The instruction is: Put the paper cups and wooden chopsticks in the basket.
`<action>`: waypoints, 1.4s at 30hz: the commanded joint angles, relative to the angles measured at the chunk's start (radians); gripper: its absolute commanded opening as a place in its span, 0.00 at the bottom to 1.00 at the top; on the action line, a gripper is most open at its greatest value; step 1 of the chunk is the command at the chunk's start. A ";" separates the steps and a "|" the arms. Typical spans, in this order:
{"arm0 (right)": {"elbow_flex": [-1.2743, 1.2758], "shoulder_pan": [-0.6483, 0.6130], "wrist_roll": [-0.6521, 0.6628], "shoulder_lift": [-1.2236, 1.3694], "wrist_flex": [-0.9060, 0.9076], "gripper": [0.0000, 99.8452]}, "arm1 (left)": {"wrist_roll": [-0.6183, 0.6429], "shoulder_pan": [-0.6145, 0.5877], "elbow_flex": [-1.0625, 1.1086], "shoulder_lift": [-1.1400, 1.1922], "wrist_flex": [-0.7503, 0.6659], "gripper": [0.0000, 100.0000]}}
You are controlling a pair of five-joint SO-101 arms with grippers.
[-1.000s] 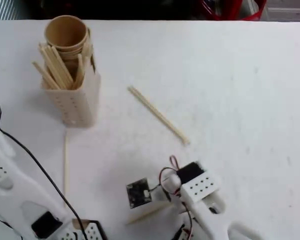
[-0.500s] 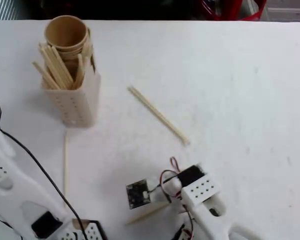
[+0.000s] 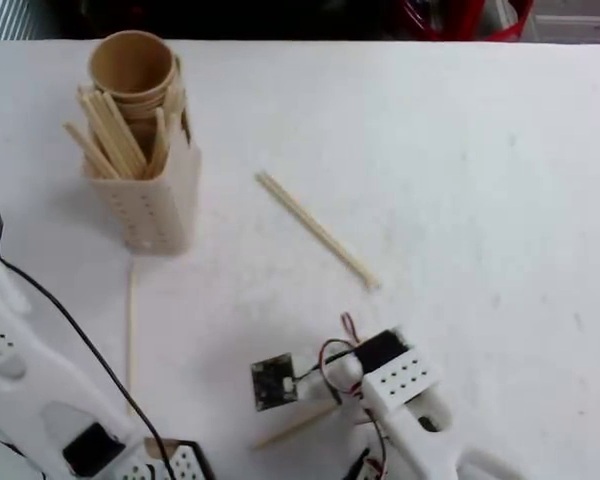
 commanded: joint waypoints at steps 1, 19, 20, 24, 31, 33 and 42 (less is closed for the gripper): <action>-0.063 -0.010 -0.014 0.101 0.021 0.12 | 0.005 -0.021 0.008 0.173 0.002 0.13; -0.500 -0.002 -0.361 0.568 -0.171 0.02 | 0.005 -0.027 0.008 0.171 0.002 0.13; -0.531 -0.001 -0.394 0.572 -0.176 0.02 | 0.005 -0.027 0.008 0.171 0.002 0.13; -0.666 -0.001 -0.508 0.573 -0.174 0.02 | 0.005 -0.028 0.008 0.171 0.002 0.13; -0.830 -0.001 -0.675 0.572 -0.159 0.02 | 0.005 -0.044 0.008 0.170 0.002 0.13; -0.882 -0.002 -0.701 0.572 -0.125 0.02 | 0.005 -0.045 0.008 0.170 0.002 0.13; -1.169 -0.002 -0.832 0.412 0.041 0.02 | 0.005 -0.048 -0.031 0.180 0.009 0.13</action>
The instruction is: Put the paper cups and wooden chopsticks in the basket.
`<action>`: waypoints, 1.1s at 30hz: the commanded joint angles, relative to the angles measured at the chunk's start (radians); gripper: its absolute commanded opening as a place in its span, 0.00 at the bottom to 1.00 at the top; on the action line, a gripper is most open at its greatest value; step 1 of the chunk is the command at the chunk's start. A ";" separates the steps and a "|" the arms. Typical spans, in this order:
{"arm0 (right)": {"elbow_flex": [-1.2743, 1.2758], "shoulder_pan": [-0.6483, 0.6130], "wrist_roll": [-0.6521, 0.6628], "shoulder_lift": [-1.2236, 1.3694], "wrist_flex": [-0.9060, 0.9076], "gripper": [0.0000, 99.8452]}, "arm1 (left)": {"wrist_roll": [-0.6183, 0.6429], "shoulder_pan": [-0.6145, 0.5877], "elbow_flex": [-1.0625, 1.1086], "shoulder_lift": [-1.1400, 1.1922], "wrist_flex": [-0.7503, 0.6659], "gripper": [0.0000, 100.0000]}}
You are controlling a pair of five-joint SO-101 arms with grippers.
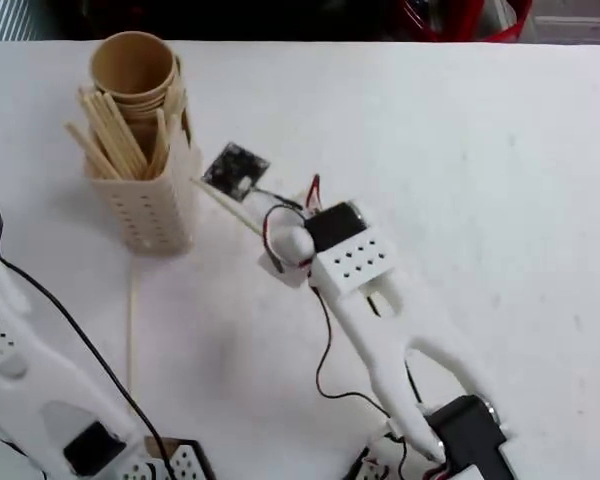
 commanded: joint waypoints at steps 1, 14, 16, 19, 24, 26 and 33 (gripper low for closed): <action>-0.173 -0.008 -0.074 -0.188 0.031 0.02 | 0.005 -0.041 -0.005 0.179 0.000 0.13; -0.400 -0.185 -0.218 -0.174 -0.501 0.02 | 0.005 -0.039 -0.003 0.180 -0.002 0.13; -0.443 -0.205 -0.216 -0.108 -0.608 0.02 | 0.005 -0.038 -0.003 0.180 -0.005 0.13; -0.534 -0.231 -0.216 0.012 -0.730 0.02 | 0.005 -0.035 -0.006 0.180 -0.006 0.13; -0.720 -0.265 -0.224 0.240 -0.776 0.02 | 0.006 -0.035 -0.012 0.180 -0.008 0.13; -0.775 -0.274 -0.224 0.320 -0.773 0.02 | 0.006 -0.035 -0.012 0.180 -0.008 0.13; -0.853 -0.275 -0.224 0.389 -0.676 0.02 | 0.006 -0.035 -0.012 0.180 -0.008 0.13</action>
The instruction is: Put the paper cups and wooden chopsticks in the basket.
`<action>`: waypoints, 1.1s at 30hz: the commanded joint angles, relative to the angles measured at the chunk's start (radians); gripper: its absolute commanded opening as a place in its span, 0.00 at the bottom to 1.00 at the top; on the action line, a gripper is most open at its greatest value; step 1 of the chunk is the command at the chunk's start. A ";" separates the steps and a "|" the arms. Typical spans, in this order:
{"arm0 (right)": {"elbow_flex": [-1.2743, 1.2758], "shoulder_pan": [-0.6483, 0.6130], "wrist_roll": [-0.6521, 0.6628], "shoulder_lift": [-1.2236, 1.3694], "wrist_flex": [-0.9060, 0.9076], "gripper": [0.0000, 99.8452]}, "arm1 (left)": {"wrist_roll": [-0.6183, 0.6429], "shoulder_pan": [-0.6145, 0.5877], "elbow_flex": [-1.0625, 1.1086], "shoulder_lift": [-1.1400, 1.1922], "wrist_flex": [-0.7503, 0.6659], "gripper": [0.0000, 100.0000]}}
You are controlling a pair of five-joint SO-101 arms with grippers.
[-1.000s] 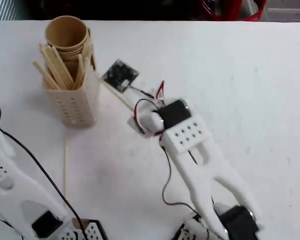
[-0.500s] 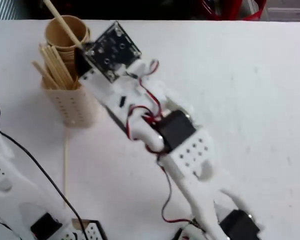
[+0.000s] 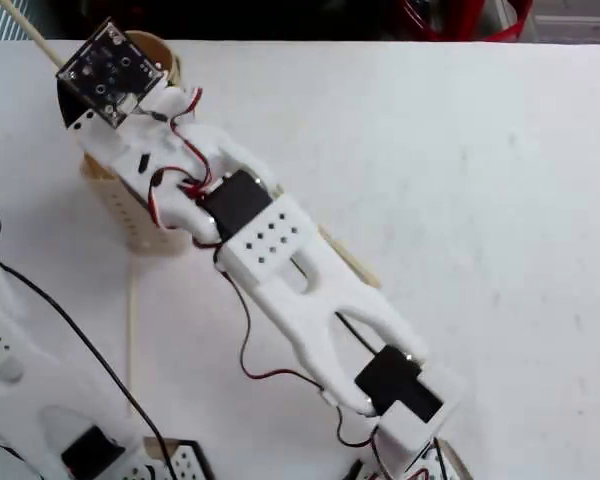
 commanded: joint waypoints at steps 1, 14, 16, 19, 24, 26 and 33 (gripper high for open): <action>-0.084 -0.005 -0.006 -0.013 0.019 0.02 | 0.006 -0.033 0.009 0.128 -0.006 0.13; -0.087 -0.008 -0.006 -0.016 0.071 0.08 | 0.006 -0.035 0.008 0.128 -0.006 0.13; -0.087 -0.005 -0.006 -0.035 0.133 0.08 | 0.006 -0.035 0.008 0.128 -0.006 0.13; -0.087 0.012 -0.005 -0.084 0.334 0.08 | 0.006 -0.035 0.008 0.128 -0.006 0.13; -0.089 0.151 0.015 -0.176 0.684 0.09 | 0.006 -0.035 0.008 0.128 -0.006 0.13; -0.086 0.223 0.081 -0.194 0.814 0.09 | 0.006 -0.038 0.008 0.128 -0.006 0.13; 0.021 0.415 0.252 -0.067 1.050 0.09 | 0.006 -0.035 0.015 0.128 -0.006 0.13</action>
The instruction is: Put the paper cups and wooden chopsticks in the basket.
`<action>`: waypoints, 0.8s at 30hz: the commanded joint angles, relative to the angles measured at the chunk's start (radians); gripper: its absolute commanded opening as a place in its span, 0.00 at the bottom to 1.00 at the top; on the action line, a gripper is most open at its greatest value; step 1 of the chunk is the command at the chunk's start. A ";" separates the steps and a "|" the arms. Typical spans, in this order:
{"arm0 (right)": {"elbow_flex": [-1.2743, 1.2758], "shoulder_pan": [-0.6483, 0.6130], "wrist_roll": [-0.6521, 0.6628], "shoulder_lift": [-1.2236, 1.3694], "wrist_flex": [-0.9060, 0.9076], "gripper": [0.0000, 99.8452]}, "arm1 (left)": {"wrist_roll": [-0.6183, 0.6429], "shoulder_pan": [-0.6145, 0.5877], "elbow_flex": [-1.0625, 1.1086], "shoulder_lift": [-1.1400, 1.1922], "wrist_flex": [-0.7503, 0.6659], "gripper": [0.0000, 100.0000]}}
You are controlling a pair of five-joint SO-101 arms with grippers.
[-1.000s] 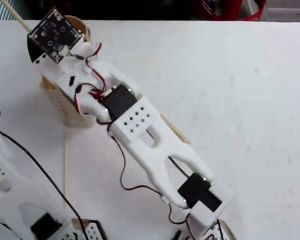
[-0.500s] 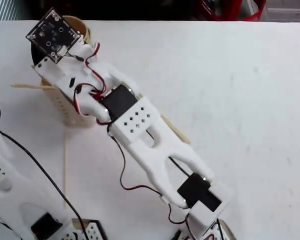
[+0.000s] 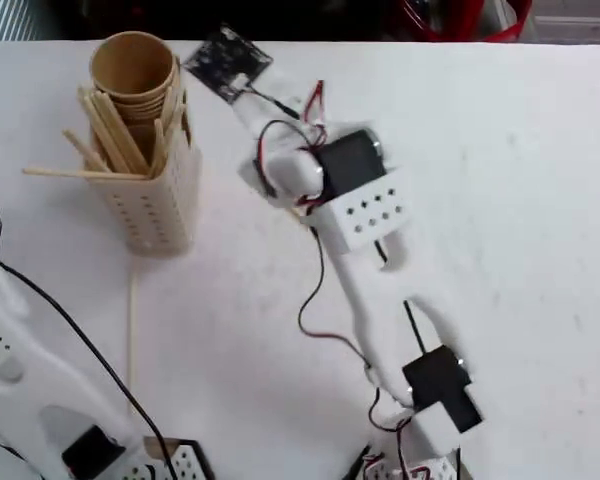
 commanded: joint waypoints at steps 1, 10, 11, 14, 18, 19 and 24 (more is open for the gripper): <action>0.086 0.110 0.094 0.094 0.061 0.09 | 0.006 -0.035 0.015 0.128 -0.006 0.13; 0.311 0.214 0.146 0.354 -0.286 0.09 | 0.006 -0.038 0.012 0.128 -0.006 0.13; 0.313 0.223 0.153 0.372 -0.302 0.09 | 0.006 -0.038 0.012 0.128 -0.006 0.13; 0.313 0.239 0.170 0.412 -0.317 0.09 | 0.006 -0.036 0.012 0.128 -0.006 0.13; 0.318 0.239 0.170 0.456 -0.331 0.09 | 0.006 -0.035 0.015 0.128 -0.006 0.13; 0.318 0.236 0.170 0.472 -0.332 0.09 | 0.006 -0.035 0.015 0.128 -0.006 0.13; 0.313 0.231 0.170 0.550 -0.332 0.09 | 0.006 -0.036 0.017 0.128 -0.006 0.13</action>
